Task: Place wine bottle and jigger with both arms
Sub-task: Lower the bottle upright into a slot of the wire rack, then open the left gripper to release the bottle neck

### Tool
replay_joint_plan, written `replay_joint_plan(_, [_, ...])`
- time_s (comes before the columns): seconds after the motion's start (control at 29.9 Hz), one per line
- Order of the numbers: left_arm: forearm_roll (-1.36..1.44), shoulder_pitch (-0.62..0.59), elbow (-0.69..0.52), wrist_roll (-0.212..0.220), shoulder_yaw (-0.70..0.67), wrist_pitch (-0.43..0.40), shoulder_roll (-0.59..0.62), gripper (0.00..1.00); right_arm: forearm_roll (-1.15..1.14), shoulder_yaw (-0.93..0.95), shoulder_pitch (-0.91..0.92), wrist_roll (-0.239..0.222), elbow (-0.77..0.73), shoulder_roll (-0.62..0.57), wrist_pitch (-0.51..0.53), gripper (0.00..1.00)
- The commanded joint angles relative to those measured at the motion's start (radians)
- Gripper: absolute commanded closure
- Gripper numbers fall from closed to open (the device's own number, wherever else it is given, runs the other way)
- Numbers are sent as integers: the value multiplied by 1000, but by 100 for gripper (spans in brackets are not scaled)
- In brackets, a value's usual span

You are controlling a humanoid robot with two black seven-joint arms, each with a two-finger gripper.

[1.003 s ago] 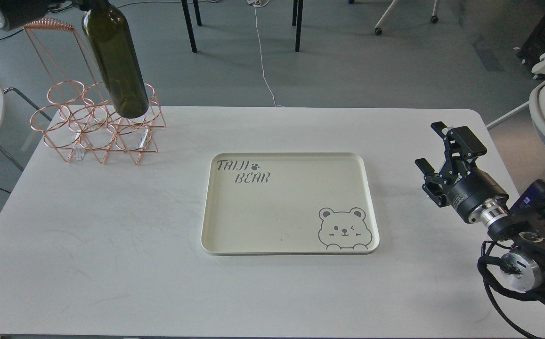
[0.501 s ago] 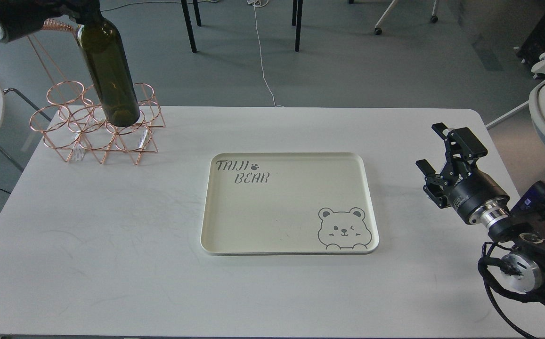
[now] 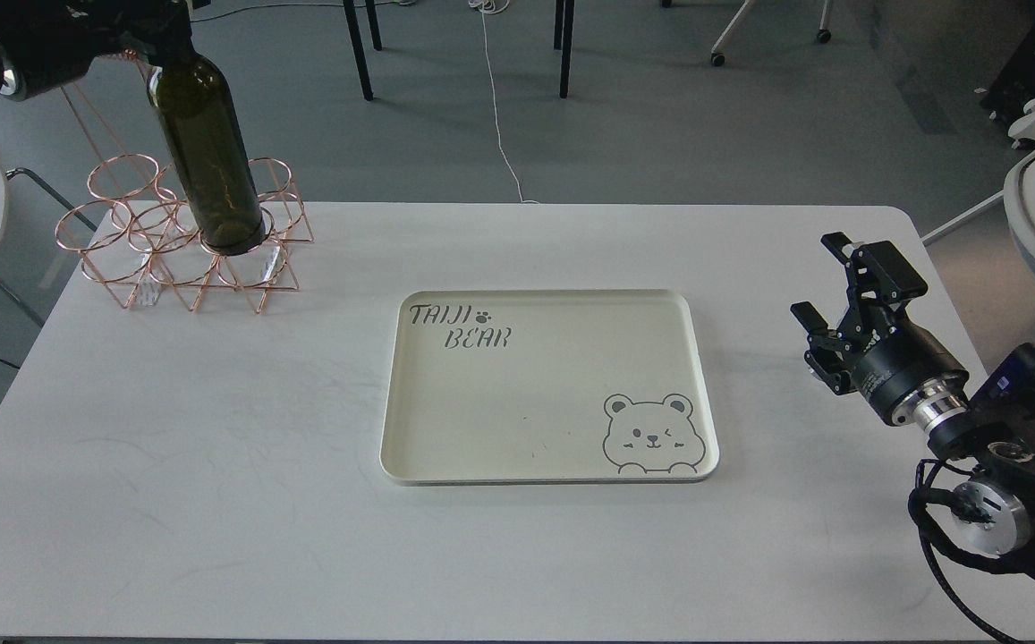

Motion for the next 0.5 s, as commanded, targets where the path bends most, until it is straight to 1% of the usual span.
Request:
replay_joint_plan(0.0, [-2, 1, 2, 0, 3, -1, 2, 87, 0, 0, 0, 0, 0, 0, 0, 2])
replay_joint_plan(0.1, [-2, 7, 2, 0, 3, 1, 0, 87, 0, 0, 0, 0, 0, 0, 0, 2])
replay_joint_plan(0.23, [-3, 22, 2, 0, 2, 12, -1, 79, 0, 0, -5, 0, 0, 0, 0, 2])
replay_joint_plan(0.47, [-6, 59, 8, 0, 0, 38, -9, 76, 0, 0, -6, 0, 1, 0, 0, 2])
